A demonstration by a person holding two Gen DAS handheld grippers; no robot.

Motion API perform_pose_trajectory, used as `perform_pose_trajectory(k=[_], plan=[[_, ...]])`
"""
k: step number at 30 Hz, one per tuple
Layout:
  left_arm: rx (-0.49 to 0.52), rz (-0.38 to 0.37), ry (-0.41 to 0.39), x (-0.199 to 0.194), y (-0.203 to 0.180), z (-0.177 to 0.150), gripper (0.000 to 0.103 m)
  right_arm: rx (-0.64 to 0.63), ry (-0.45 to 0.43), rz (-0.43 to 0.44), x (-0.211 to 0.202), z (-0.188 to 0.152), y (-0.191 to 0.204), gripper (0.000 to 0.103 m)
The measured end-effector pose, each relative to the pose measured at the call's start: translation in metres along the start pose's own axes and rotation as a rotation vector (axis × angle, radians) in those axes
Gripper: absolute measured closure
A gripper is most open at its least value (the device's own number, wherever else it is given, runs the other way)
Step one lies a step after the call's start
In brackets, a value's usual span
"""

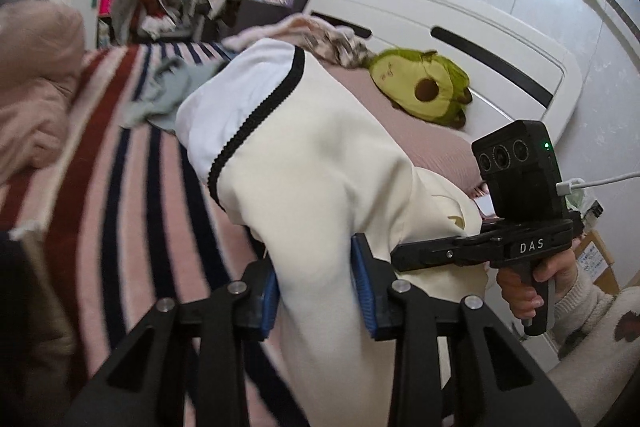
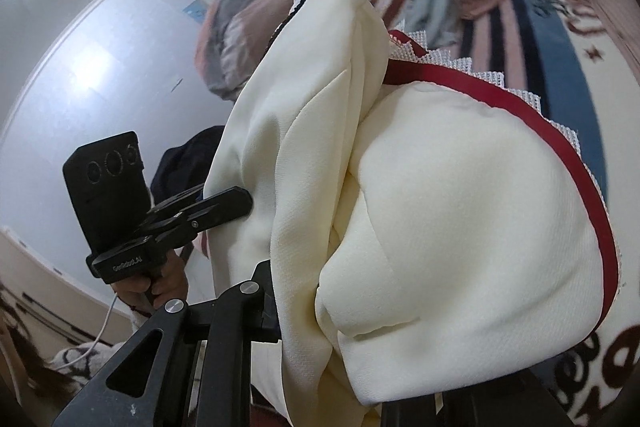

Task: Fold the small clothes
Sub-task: 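Lift the folded cream hoodie off the bed with both grippers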

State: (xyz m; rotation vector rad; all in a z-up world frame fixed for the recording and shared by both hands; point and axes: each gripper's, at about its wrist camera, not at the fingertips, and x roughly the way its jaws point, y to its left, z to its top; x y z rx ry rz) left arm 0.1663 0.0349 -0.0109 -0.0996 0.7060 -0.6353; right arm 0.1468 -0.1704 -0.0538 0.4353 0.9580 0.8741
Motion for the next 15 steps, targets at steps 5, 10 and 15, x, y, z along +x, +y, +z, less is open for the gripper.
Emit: perform_pose_trajectory(k=[5,10,15], plan=[[0.005,0.074,-0.065,-0.05,0.014,0.006,0.074,-0.074,-0.01,0.015,0.017,0.015,0.042,0.087],[0.027,0.17,-0.139,-0.112,0.027,0.006,0.075,-0.159,-0.015,0.055,0.038,0.03,0.09,0.087],[0.025,0.266,-0.193,-0.168,0.052,0.006,0.075,-0.233,0.0,0.111,0.069,0.047,0.135,0.087]])
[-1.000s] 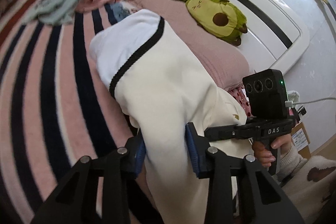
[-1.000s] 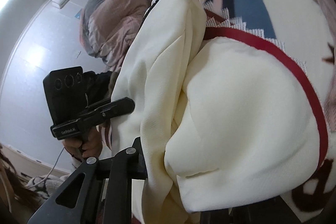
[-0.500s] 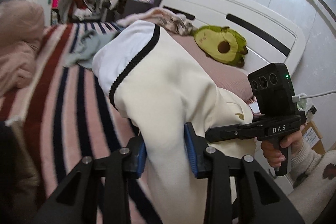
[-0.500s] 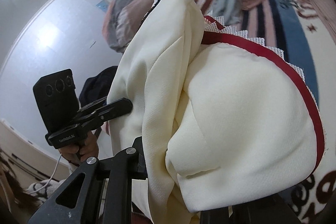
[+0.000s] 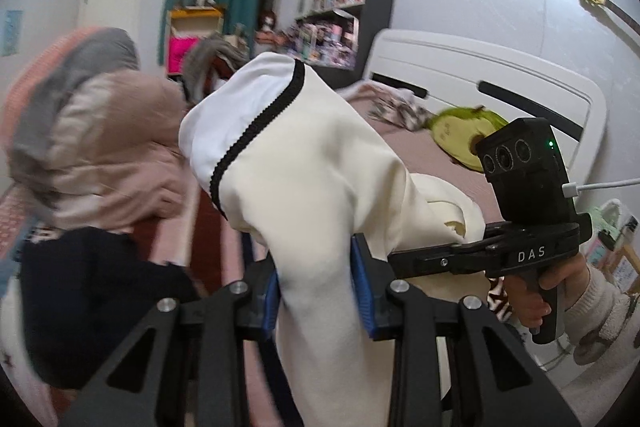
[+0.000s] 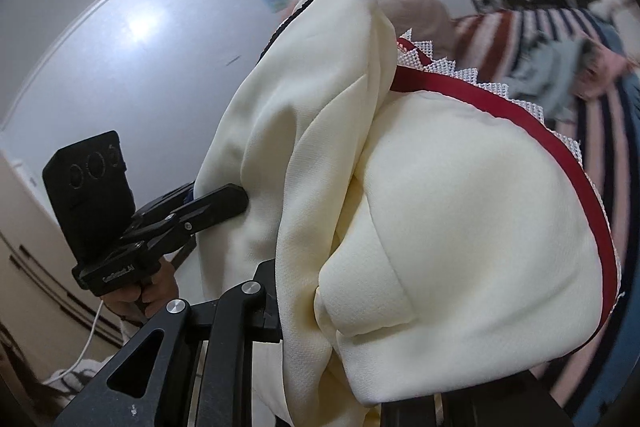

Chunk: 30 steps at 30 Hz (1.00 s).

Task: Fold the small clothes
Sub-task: 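Lift the folded cream hoodie off the bed with both grippers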

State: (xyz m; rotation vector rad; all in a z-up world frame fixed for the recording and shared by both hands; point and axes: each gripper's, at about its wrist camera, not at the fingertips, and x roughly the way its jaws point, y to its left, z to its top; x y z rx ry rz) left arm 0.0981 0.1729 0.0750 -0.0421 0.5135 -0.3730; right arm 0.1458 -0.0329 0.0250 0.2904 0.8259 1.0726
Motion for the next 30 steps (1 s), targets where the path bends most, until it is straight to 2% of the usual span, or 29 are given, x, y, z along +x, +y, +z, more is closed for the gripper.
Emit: perform_pose_trajectory(k=[7,14,20,22,25,30], plan=[[-0.039,0.121,-0.049,-0.042,0.074,0.017,0.075,-0.062,0.028,0.093,0.066,0.046,0.029,0.087],[-0.07,0.217,-0.033,-0.046,0.152,0.028,0.075,-0.088,0.095,0.152,0.136,0.084,0.033,0.087],[-0.171,0.222,0.013,-0.03,0.227,0.017,0.075,-0.055,0.186,0.199,0.198,0.096,0.008,0.087],[-0.217,0.196,0.0,-0.034,0.245,0.014,0.075,-0.035,0.202,0.23,0.201,0.093,0.006,0.087],[-0.215,0.179,-0.025,-0.047,0.244,0.014,0.075,-0.062,0.194,0.246,0.197,0.091,0.017,0.087],[-0.184,0.192,-0.038,-0.07,0.231,0.027,0.075,-0.095,0.201,0.273,0.191,0.082,0.042,0.087]])
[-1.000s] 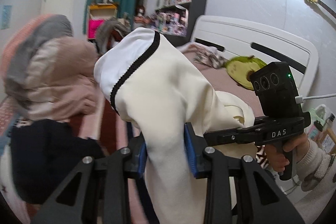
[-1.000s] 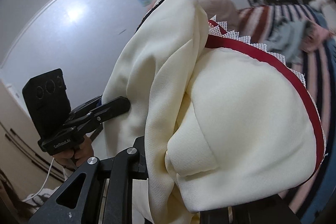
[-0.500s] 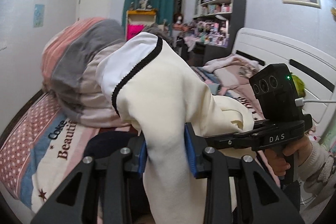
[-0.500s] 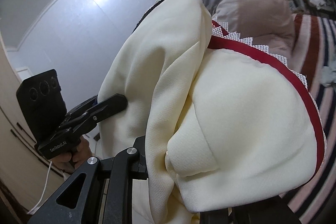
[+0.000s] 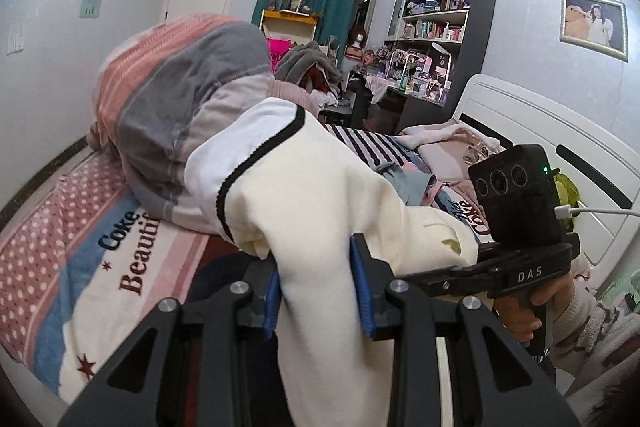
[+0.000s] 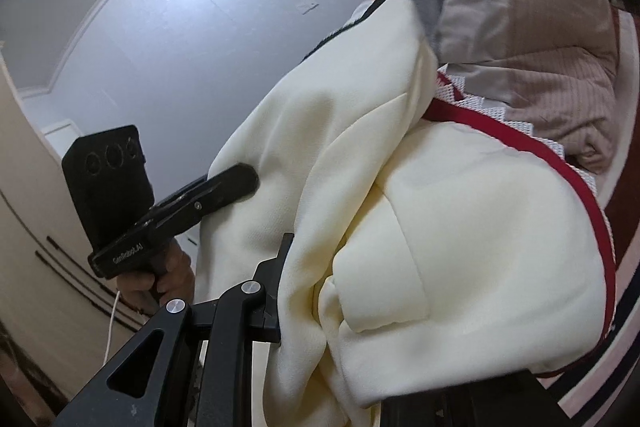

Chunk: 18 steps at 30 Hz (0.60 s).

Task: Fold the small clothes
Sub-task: 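Lift the folded cream hoodie off the bed with both grippers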

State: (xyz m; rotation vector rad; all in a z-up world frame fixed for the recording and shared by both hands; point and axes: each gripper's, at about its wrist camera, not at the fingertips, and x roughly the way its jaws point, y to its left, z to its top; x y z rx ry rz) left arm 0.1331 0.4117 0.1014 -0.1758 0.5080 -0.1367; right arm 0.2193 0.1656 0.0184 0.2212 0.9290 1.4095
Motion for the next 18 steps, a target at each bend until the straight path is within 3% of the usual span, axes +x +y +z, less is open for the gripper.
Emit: perform_pose_trajectory(k=[5,13,18], plan=[[0.018,0.032,0.003,-0.011,-0.003,-0.001,0.075,-0.028,0.014,0.003,0.002,-0.005,0.009,0.087],[-0.013,0.071,0.083,0.032,0.019,-0.017,0.074,0.019,0.044,-0.056,0.014,0.0,-0.016,0.085],[-0.012,0.086,0.1,0.049,0.029,-0.017,0.066,-0.001,0.055,-0.111,0.021,0.007,-0.023,0.069]])
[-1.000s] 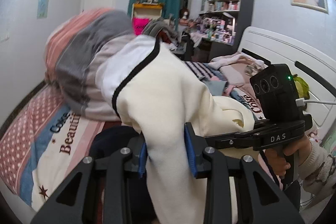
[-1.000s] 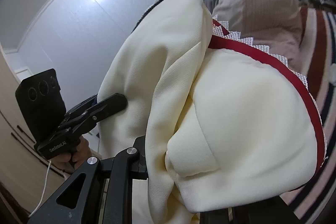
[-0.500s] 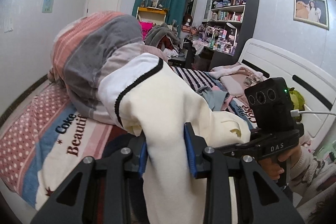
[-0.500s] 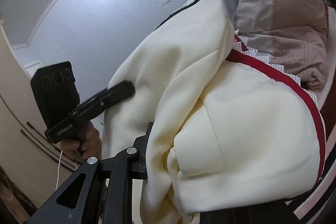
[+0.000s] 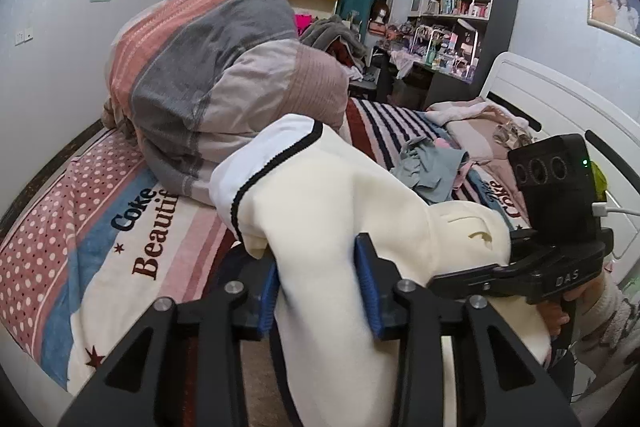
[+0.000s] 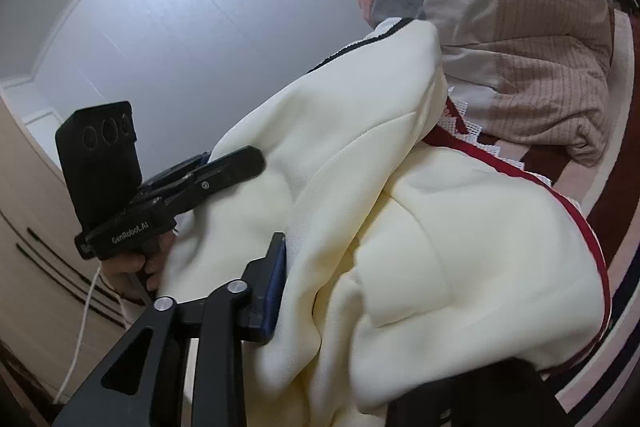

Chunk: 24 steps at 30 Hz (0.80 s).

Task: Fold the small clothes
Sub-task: 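Lift the folded cream hoodie off the bed with both grippers, then carry the hoodie toward the duvet and lower it onto the bed edge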

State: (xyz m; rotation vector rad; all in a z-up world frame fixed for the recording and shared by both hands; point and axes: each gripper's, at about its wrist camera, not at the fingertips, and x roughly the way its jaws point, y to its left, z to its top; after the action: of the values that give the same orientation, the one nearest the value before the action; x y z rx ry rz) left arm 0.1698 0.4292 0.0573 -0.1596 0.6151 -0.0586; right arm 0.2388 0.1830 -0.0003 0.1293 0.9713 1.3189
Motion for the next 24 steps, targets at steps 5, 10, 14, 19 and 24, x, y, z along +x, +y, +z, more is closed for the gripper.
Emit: perform_pose_trajectory(k=[5,10,14,19,24], plan=[[-0.007,0.013,0.002,0.008,0.004,-0.002,0.055,0.029,-0.004,-0.028,-0.011,0.0,-0.008,0.052],[-0.004,0.024,-0.009,0.004,0.001,-0.001,0.041,0.021,0.012,-0.041,-0.02,-0.001,-0.01,0.047],[0.007,0.037,-0.016,-0.001,-0.004,-0.002,0.04,0.019,0.014,-0.051,-0.031,-0.002,-0.008,0.043],[-0.001,0.04,-0.032,-0.008,-0.002,0.0,0.04,0.016,0.02,-0.068,-0.044,-0.006,-0.007,0.042],[-0.021,0.046,-0.053,-0.018,-0.001,-0.002,0.039,0.027,0.059,-0.098,-0.044,-0.014,-0.011,0.038]])
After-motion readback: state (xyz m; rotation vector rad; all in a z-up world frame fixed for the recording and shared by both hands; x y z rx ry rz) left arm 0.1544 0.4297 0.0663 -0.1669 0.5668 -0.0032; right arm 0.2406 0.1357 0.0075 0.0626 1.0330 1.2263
